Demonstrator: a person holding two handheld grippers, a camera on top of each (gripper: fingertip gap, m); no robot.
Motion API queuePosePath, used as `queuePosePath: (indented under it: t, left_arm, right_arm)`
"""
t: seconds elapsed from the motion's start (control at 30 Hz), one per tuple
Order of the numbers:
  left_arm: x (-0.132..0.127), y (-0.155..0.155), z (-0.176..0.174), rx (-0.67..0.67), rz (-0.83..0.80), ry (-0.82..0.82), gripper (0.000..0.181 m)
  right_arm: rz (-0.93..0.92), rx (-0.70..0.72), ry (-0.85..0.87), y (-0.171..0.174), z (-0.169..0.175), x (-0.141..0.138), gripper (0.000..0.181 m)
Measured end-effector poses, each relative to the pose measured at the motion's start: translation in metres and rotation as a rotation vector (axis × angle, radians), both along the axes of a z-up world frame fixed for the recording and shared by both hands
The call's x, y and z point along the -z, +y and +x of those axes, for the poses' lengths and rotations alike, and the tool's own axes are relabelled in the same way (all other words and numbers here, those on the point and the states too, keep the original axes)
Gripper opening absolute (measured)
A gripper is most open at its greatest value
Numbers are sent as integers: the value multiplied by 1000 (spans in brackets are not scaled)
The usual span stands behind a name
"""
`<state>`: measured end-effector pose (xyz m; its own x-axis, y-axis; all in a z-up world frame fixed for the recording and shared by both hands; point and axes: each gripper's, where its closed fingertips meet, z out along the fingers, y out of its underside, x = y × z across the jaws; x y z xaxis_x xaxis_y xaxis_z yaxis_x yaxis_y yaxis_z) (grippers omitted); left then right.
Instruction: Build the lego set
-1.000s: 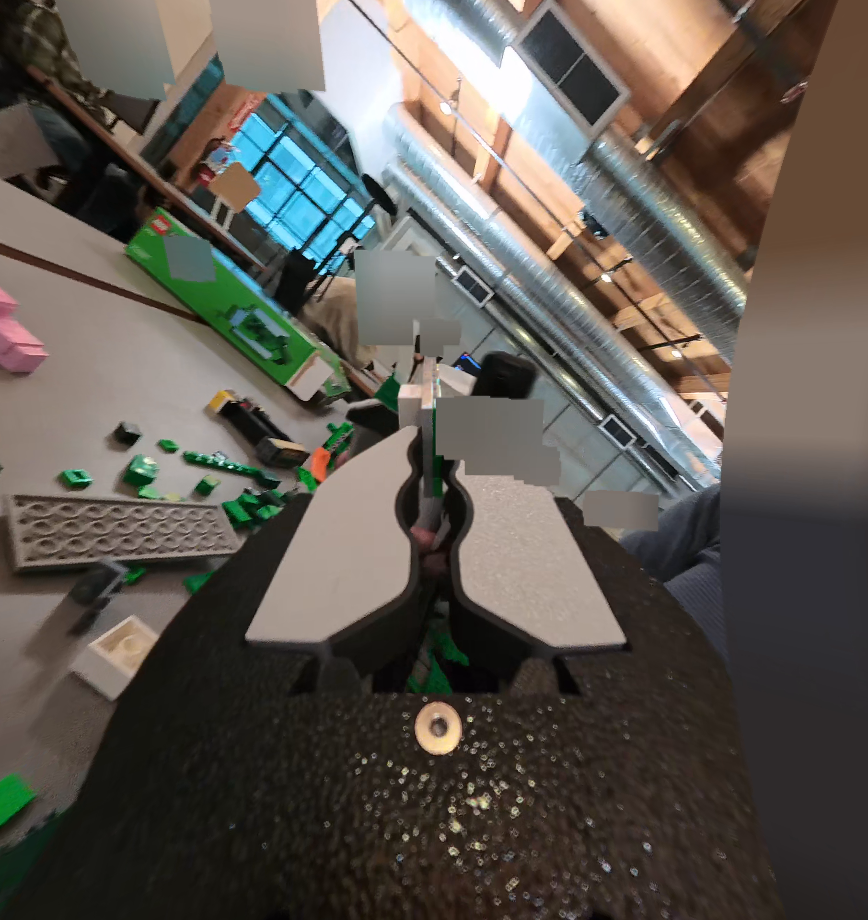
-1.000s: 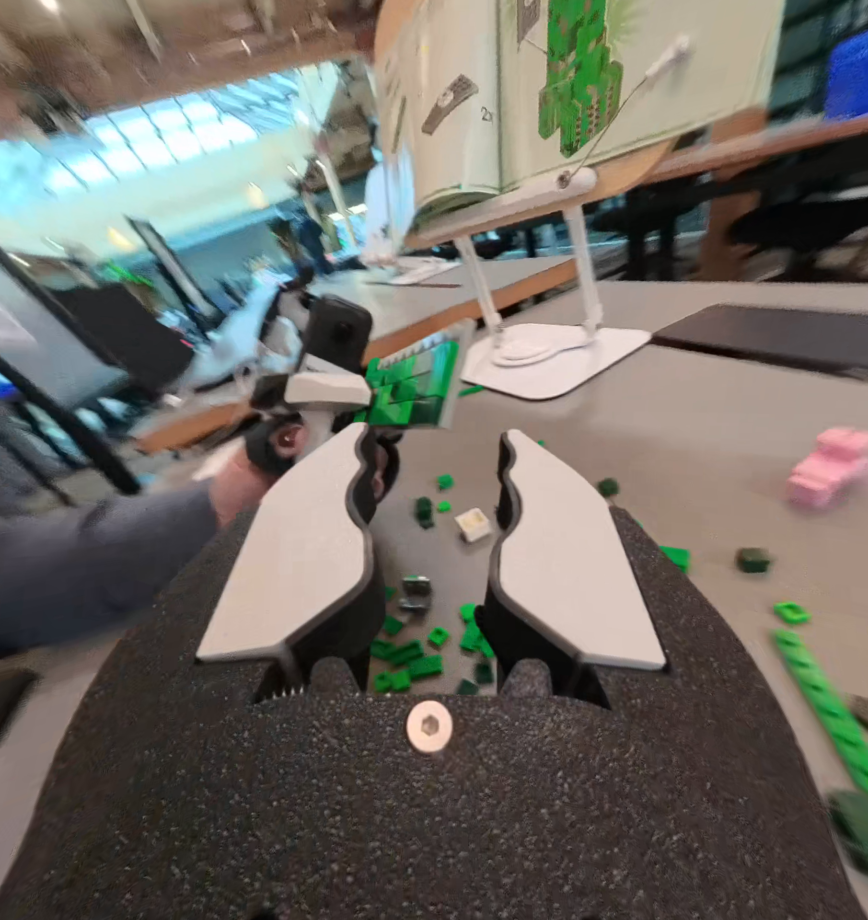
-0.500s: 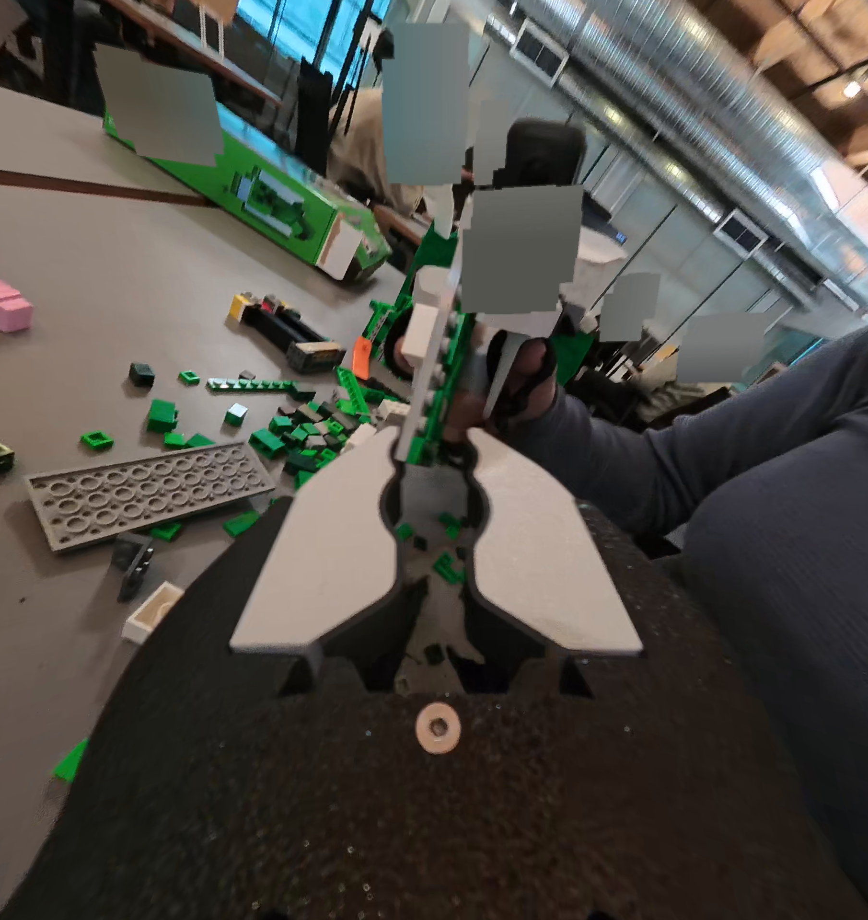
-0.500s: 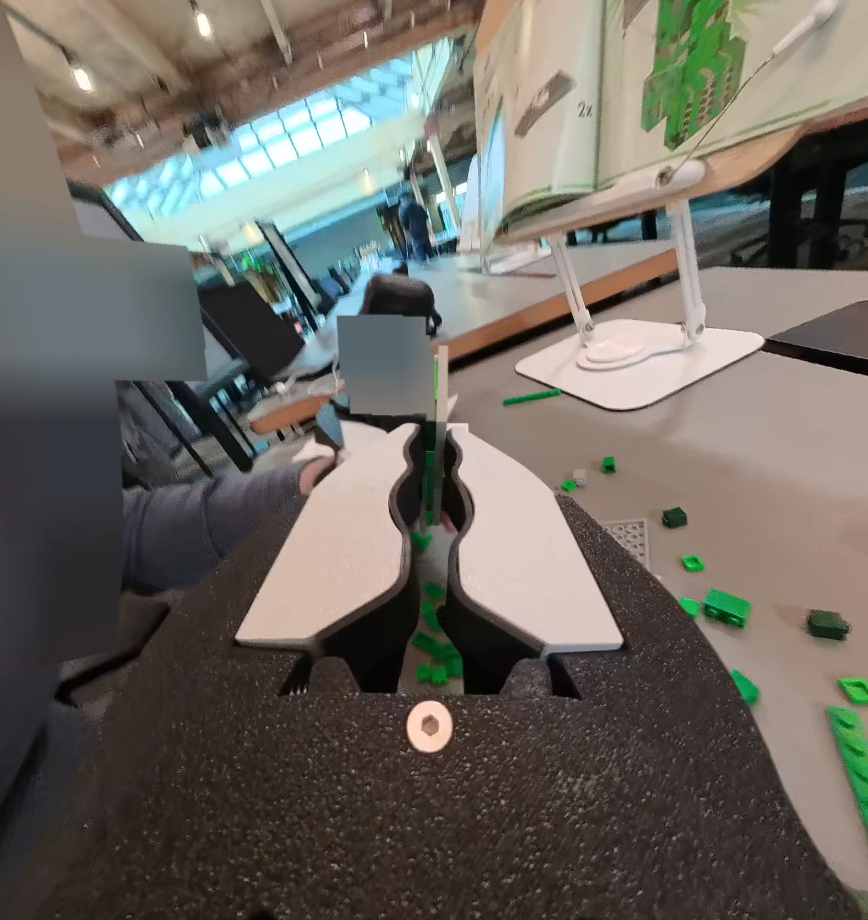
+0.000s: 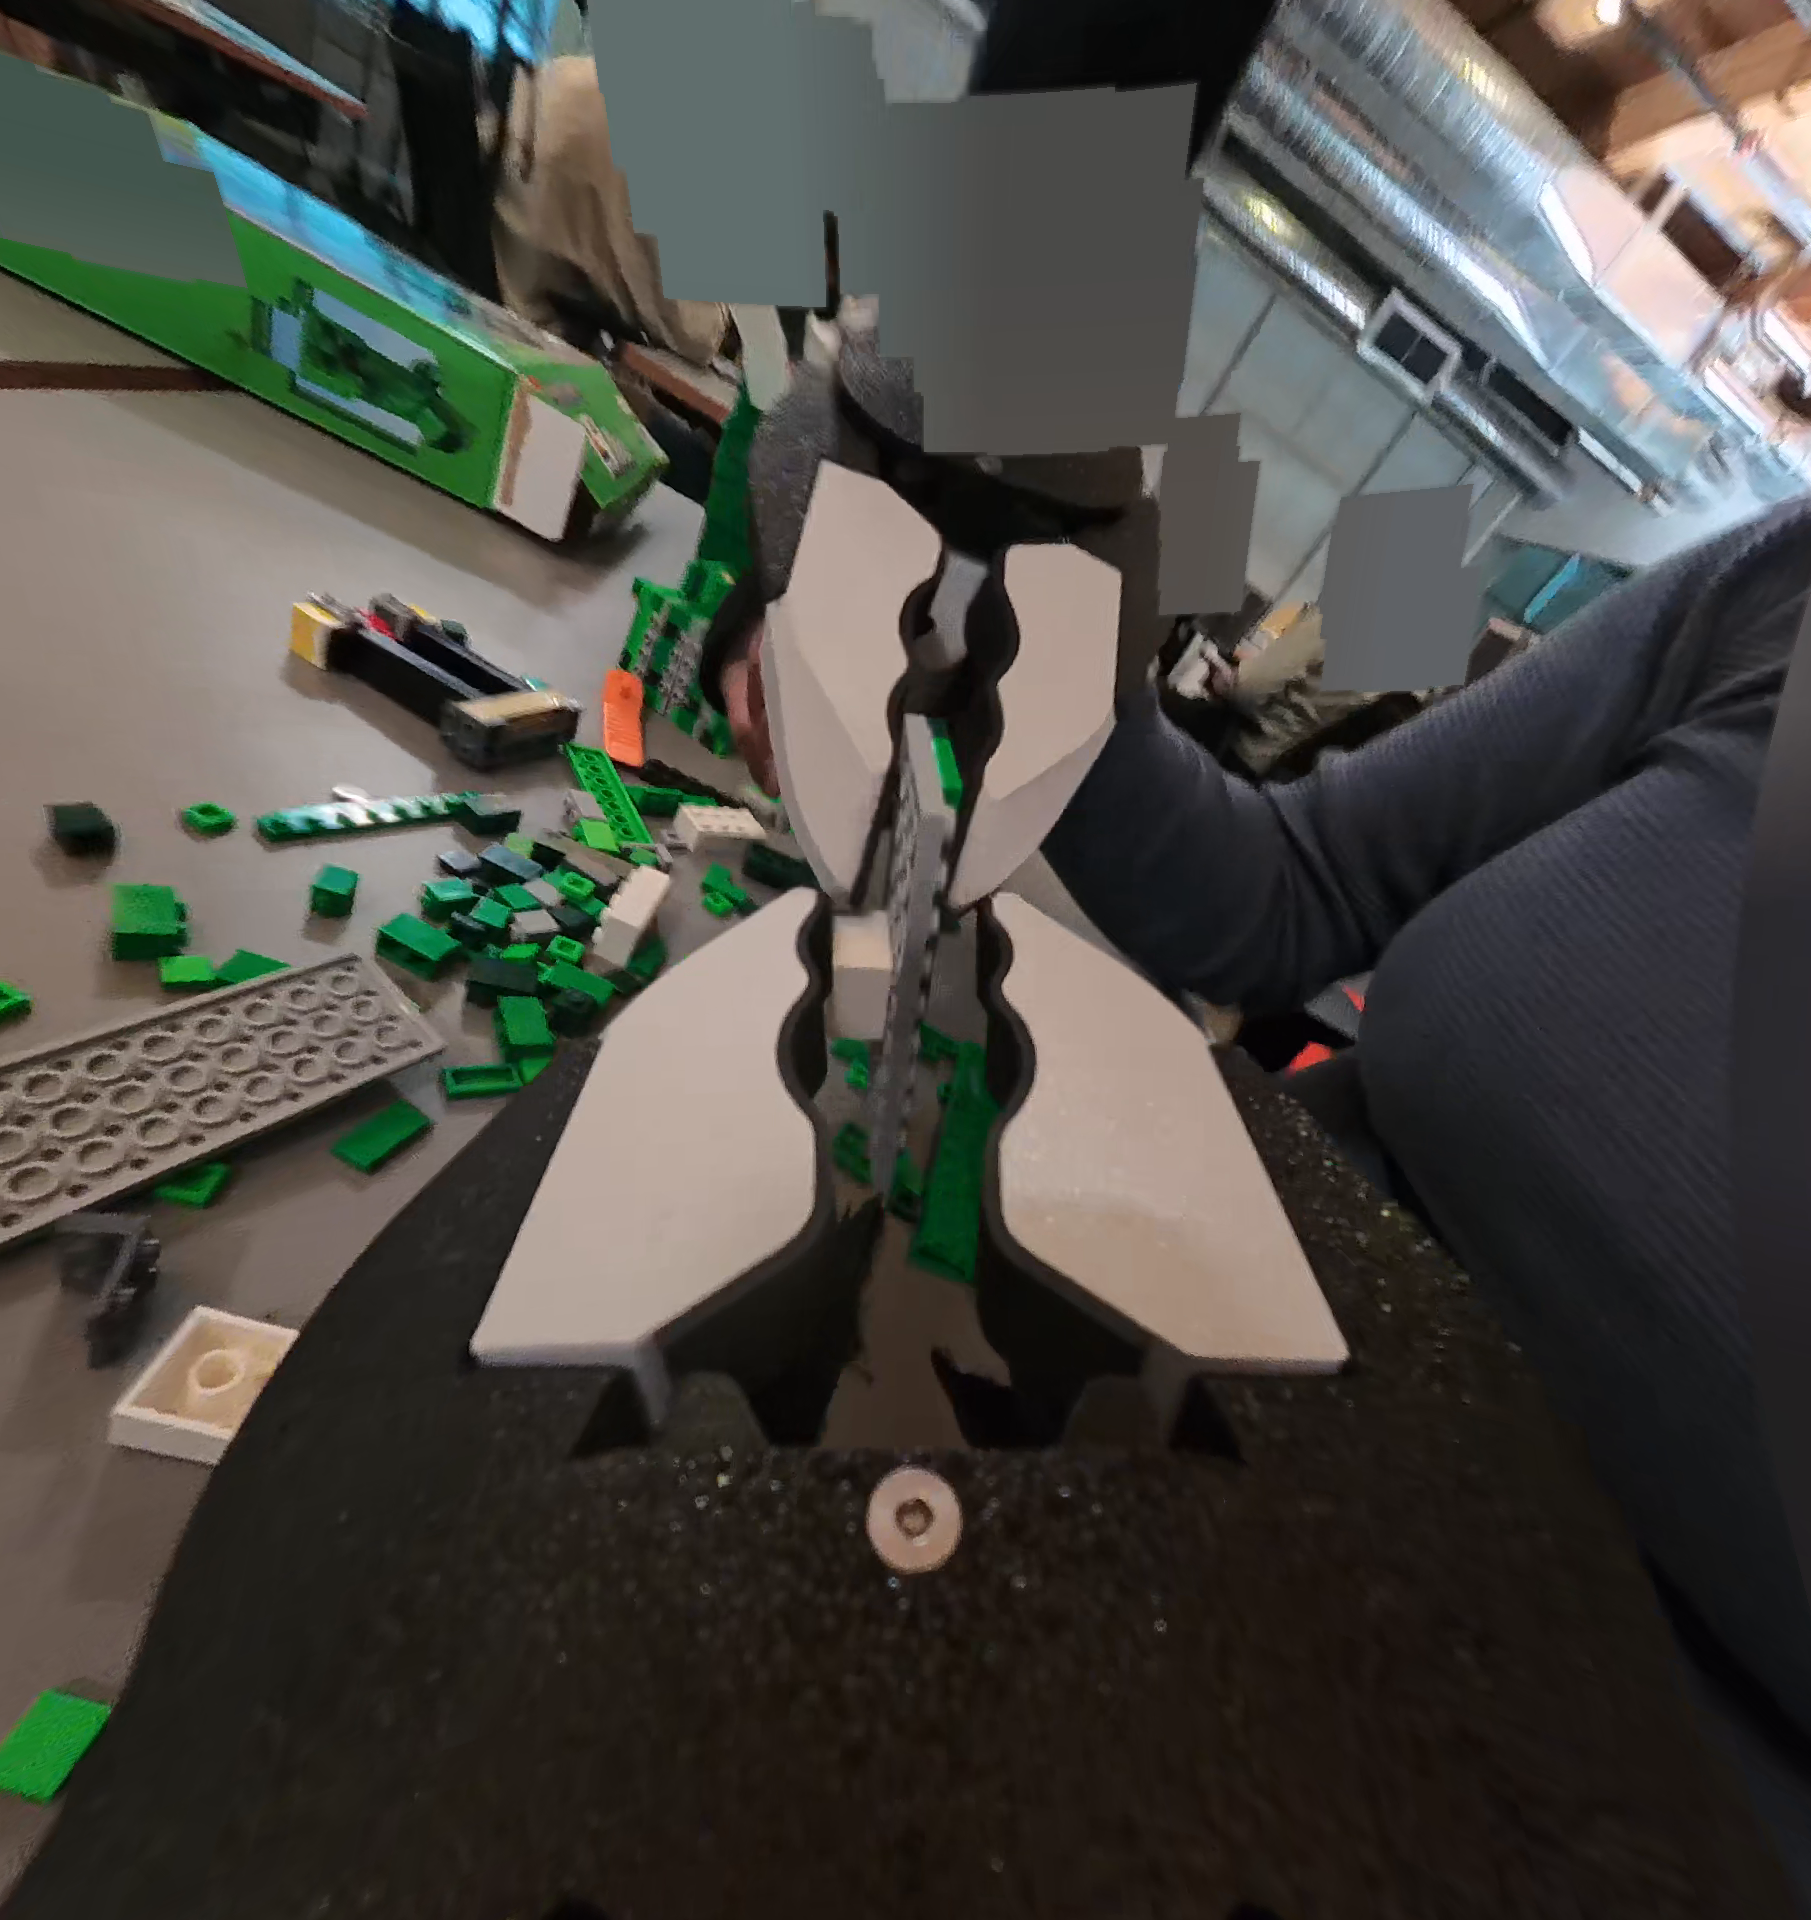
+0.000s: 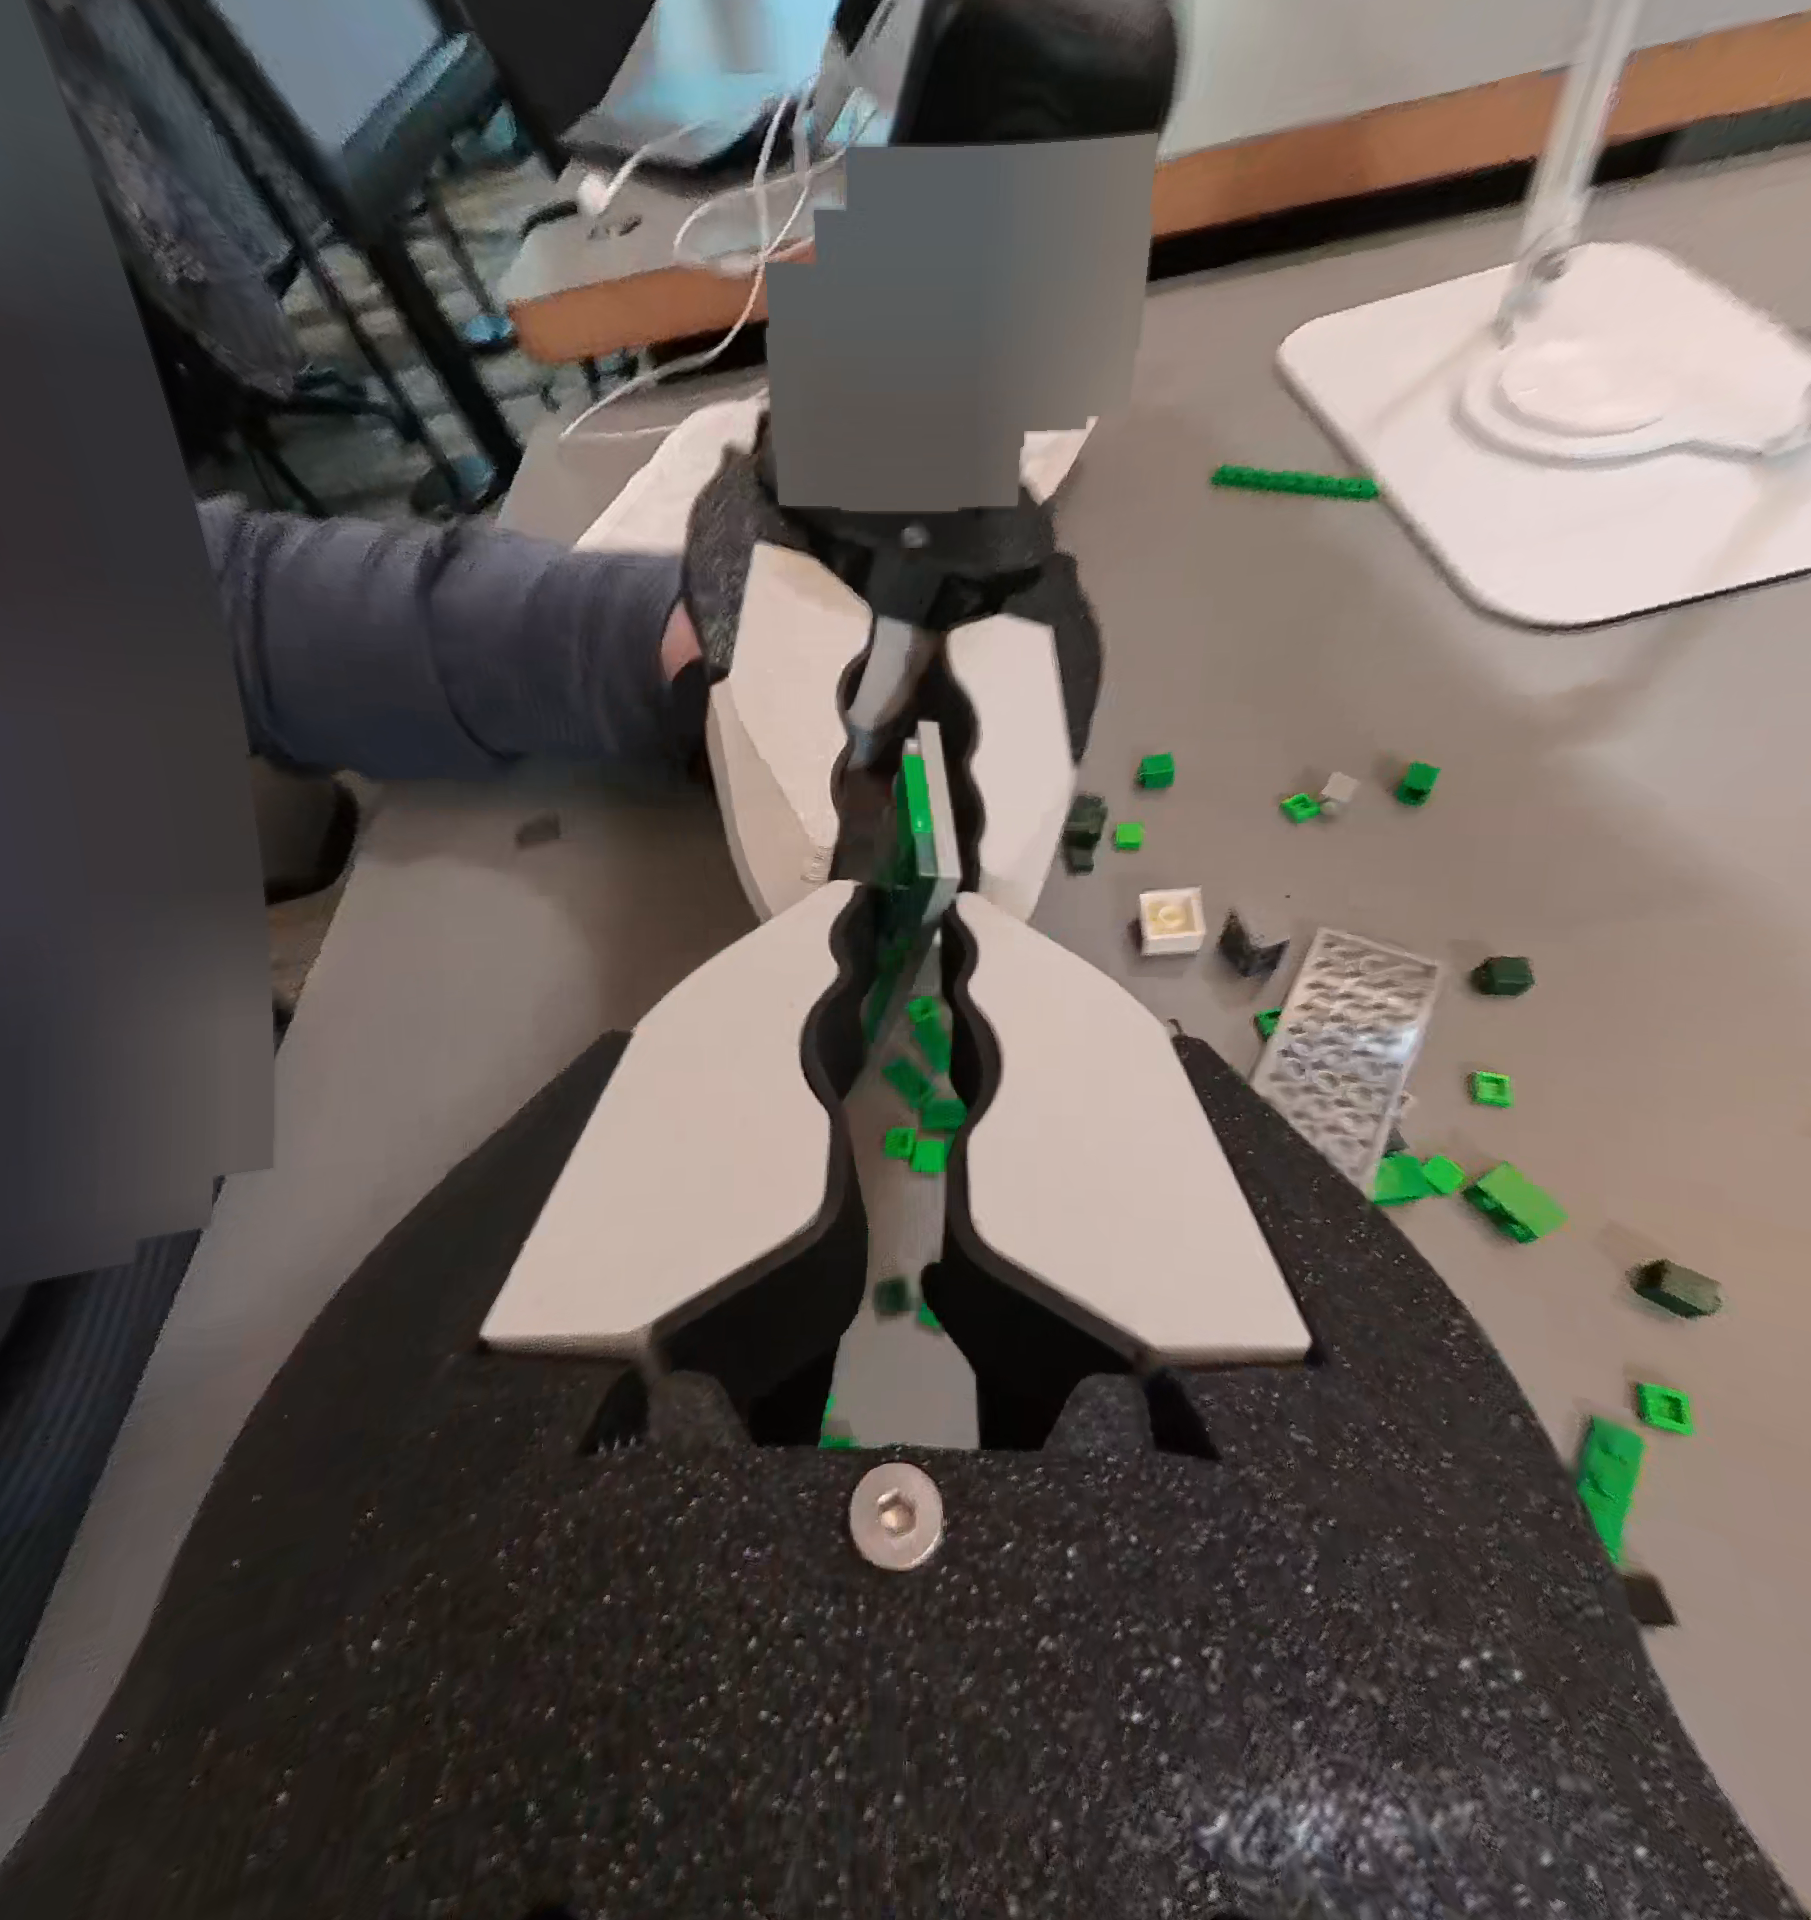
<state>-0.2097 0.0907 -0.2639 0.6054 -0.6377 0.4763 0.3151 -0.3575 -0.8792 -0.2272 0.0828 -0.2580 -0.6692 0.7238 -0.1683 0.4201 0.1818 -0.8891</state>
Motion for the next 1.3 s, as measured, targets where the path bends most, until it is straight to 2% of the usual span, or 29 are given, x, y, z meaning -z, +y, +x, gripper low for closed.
queuePosePath:
  t: [0.1,0.2,0.3,0.4,0.5,0.63,0.73,0.8,0.87,0.93,1.03,1.1,1.23,1.3]
  left_arm:
    - [-12,8,-21,-144,47,-106,17]
    - [-26,9,-45,-261,113,-241,17]
    - [-30,10,-50,-312,150,-255,17]
    - [-27,12,-46,-341,164,-202,17]
    - [-24,13,-50,-362,151,-189,17]
    - [-20,11,-52,-319,109,-171,17]
    - [-3,11,-51,-291,8,-48,16]
    - [16,12,-50,-290,-80,87,15]
    - [21,12,-44,-264,-110,104,15]
    - [21,15,-43,-286,-121,51,15]
    - [22,15,-48,-284,-156,-25,15]
    - [24,14,-42,-238,-191,-64,15]
    - [33,9,-18,-115,-255,-24,15]
    - [36,7,-10,-71,-266,1,15]
  right_arm:
    - [-18,169,112,18,-11,-14,36]
    - [105,335,159,26,-18,-4,57]
    - [249,457,185,15,-28,11,66]
    - [386,542,186,7,-37,22,62]
    - [442,518,187,2,-39,27,43]
    - [557,414,200,16,-35,27,36]
    - [674,410,201,42,-29,25,34]
    - [748,503,274,63,-28,11,0]
    - [781,506,334,68,-26,0,0]
    - [812,476,353,68,-23,-2,20]
    - [922,403,317,67,-16,11,59]
    - [1000,327,336,56,-15,22,69]
    - [1211,263,409,46,-17,37,62]
    - [1270,270,441,48,-17,37,36]
